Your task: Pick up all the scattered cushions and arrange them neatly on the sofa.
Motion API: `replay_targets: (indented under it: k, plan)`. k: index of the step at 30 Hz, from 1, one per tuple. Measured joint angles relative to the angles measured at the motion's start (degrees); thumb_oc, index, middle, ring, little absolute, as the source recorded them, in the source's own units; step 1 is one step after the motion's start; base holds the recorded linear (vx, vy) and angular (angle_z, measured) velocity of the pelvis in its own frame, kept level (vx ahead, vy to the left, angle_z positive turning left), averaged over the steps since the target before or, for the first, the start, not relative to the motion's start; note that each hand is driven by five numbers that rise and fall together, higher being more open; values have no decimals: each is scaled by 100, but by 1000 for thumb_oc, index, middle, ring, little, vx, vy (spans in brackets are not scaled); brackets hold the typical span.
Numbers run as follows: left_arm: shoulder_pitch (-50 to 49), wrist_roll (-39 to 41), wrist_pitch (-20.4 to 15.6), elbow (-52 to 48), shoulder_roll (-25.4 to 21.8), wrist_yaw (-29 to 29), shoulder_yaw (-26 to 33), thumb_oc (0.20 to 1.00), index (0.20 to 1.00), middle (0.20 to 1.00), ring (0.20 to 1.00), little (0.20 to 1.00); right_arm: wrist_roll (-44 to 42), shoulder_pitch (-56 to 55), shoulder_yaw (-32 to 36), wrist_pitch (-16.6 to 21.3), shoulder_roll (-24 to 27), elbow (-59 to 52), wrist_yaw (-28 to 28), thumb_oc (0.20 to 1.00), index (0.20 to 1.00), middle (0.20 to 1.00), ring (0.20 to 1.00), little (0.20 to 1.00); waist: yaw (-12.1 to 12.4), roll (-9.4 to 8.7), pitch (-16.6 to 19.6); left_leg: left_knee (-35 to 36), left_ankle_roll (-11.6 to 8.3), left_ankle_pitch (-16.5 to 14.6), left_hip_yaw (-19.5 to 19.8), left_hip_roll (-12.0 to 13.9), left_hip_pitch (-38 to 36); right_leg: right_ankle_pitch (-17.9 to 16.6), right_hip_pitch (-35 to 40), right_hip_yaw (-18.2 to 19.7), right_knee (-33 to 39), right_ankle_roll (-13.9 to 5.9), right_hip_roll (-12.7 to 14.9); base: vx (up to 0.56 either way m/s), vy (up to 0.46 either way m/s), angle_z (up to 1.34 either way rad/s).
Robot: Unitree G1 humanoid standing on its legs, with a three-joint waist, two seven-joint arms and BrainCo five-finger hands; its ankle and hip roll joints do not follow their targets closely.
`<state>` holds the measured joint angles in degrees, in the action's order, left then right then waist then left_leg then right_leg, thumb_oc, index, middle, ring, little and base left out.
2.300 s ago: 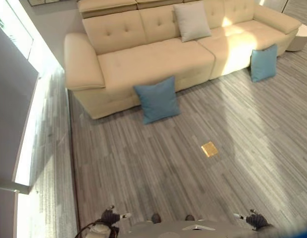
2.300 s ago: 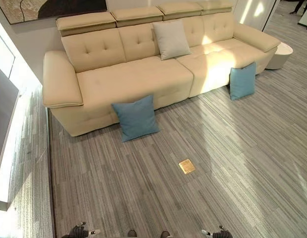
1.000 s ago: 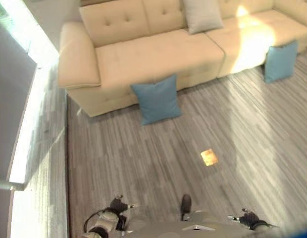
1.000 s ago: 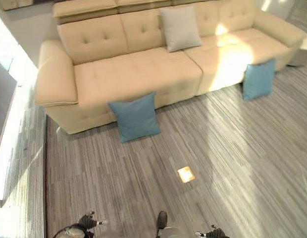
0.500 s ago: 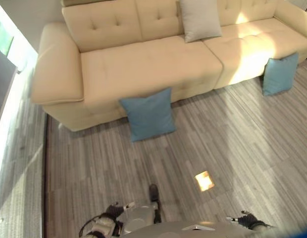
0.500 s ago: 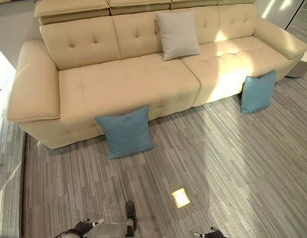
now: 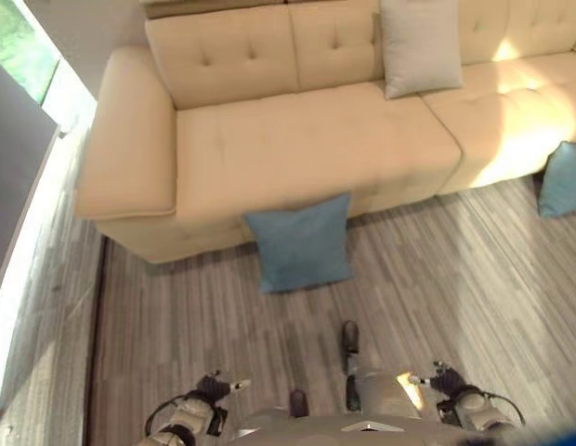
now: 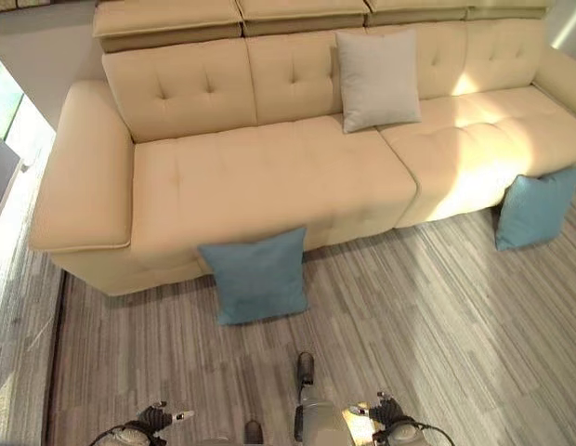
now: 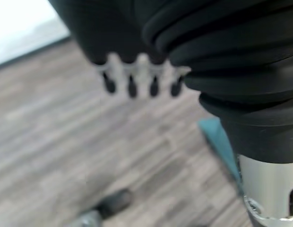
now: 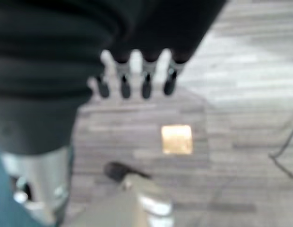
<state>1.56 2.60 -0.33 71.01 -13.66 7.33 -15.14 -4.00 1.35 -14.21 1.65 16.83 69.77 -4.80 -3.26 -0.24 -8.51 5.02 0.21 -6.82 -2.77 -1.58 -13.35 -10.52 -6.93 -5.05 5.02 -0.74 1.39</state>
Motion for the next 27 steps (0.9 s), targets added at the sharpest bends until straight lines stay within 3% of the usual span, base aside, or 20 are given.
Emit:
replay_targets:
  k: [1, 4, 7, 8, 9, 11, 12, 14, 15, 18, 19, 20, 22, 25, 27]
  plan:
    - [5, -3, 2, -1, 30, -2, 7, 1000, 1000, 1000, 1000, 1000, 18, 0, 1, -1, 17, -5, 1, 1000, 1000, 1000, 1000, 1000, -10, 40, -2, -179, -126, -10, 9, 74, 46, -10, 110, -93, 37, 197, -37, 123, -208, 32]
    - [129, 0, -7, 9, 96, 3, 184, 1000, 1000, 1000, 1000, 1000, 16, 63, 10, 7, 37, -32, 3, 1000, 1000, 1000, 1000, 1000, -10, 23, 3, -1213, -404, -40, 17, 129, 473, 281, 380, -339, 34, 383, 24, 77, -229, 52]
    - [405, 7, -3, -10, 113, 5, 173, 1000, 1000, 1000, 1000, 1000, 0, 104, 23, 4, 25, -19, 7, 1000, 1000, 1000, 1000, 1000, 61, -196, -121, -3279, -912, 186, -316, 217, 1561, 555, 555, -619, 35, 510, 152, 54, -158, 61]
    - [429, 13, 0, -25, 129, 3, 157, 1000, 1000, 1000, 1000, 1000, -34, 133, 30, 8, 30, -14, -2, 1000, 1000, 1000, 1000, 1000, 104, -232, -155, -3702, -951, 176, -363, 303, 1838, 595, 558, -658, 35, 559, 158, 186, -82, 16]
    - [422, 13, -1, -62, 120, -1, 161, 1000, 1000, 1000, 1000, 1000, -53, 140, 31, 8, 30, -10, -9, 1000, 1000, 1000, 1000, 1000, 101, -230, -170, -3598, -915, 137, -466, 446, 1957, 634, 585, -691, 35, 604, 111, 162, -38, 21]
    - [387, 14, 9, -102, 89, 4, 155, 1000, 1000, 1000, 1000, 1000, -150, 141, 26, -9, -1, 141, -1, 1000, 1000, 1000, 1000, 1000, 80, -240, -235, -2225, -858, 178, -822, 688, 1854, 862, 732, -810, 62, 508, 34, 132, 15, 31]
    - [376, 14, 4, -136, 102, 8, 145, 1000, 1000, 1000, 1000, 1000, -151, 111, 30, -8, 26, 173, 0, 1000, 1000, 1000, 1000, 1000, 58, -218, -316, -1601, -867, 334, -842, 739, 1828, 876, 839, -912, 38, 483, -18, 194, 31, 28]
    - [361, 11, 10, -166, 93, 7, -54, 1000, 1000, 1000, 1000, 1000, -152, 94, 64, -5, 59, 234, -9, 1000, 1000, 1000, 1000, 1000, -23, -119, -341, -98, -874, 1090, -1052, 829, 1826, 1132, 1044, -1056, 70, 348, -205, 272, 86, 18]
    - [346, 11, 10, -159, 77, 7, -55, 1000, 1000, 1000, 1000, 1000, -151, 98, 59, -9, 43, 352, -4, 1000, 1000, 1000, 1000, 1000, -10, -68, -370, 59, -809, 1350, -1045, 820, 1855, 1238, 1224, -978, 69, 270, -308, 337, 183, -8]
    - [181, 9, 16, -98, 88, 5, -51, 1000, 1000, 1000, 1000, 1000, -143, 55, 65, -4, 51, 422, -15, 1000, 1000, 1000, 1000, 1000, -19, -53, -237, 8, -637, 1396, -923, 619, 1630, 1418, 1458, -812, 54, 233, -301, 202, 207, -33]
    - [121, 9, 17, -96, 89, 4, -52, 1000, 1000, 1000, 1000, 1000, -142, 62, 64, -4, 53, 416, -17, 1000, 1000, 1000, 1000, 1000, -24, -66, -174, -1, -511, 1393, -921, 539, 1599, 1443, 1461, -770, 30, 188, -283, 103, 156, -35]
    - [86, 8, 19, -92, 89, 6, -52, 1000, 1000, 1000, 1000, 1000, -141, 30, 75, -4, 57, 372, -26, 1000, 1000, 1000, 1000, 1000, -31, 10, -113, 47, -162, 1432, -912, 492, 1536, 1458, 1511, -700, -18, 173, -261, 38, 57, -29]
    - [137, 8, 18, -123, 69, 9, -54, 1000, 1000, 1000, 1000, 1000, -142, -30, 76, -3, 26, 215, -22, 1000, 1000, 1000, 1000, 1000, -42, 6, -130, 26, 68, 1337, -959, 361, 1432, 1555, 1462, -637, -286, 27, -99, 57, 140, -14]
    - [356, 11, 13, -156, -2, 11, -60, 1000, 1000, 1000, 1000, 1000, -141, 51, 71, -4, -40, 108, -19, 1000, 1000, 1000, 1000, 1000, -9, 54, -158, 23, 243, 1177, -999, 312, 1312, 1750, 1074, -498, -1222, -210, 71, 54, 157, -8]
    - [464, 14, 10, -159, -111, 11, -61, 1000, 1000, 1000, 1000, 1000, -141, 267, 73, 5, -29, 58, -16, 1000, 1000, 1000, 1000, 1000, 25, 100, -191, 26, 381, 991, -1123, 287, 1155, 1874, 571, -287, -2369, -375, 173, 53, 117, -36]
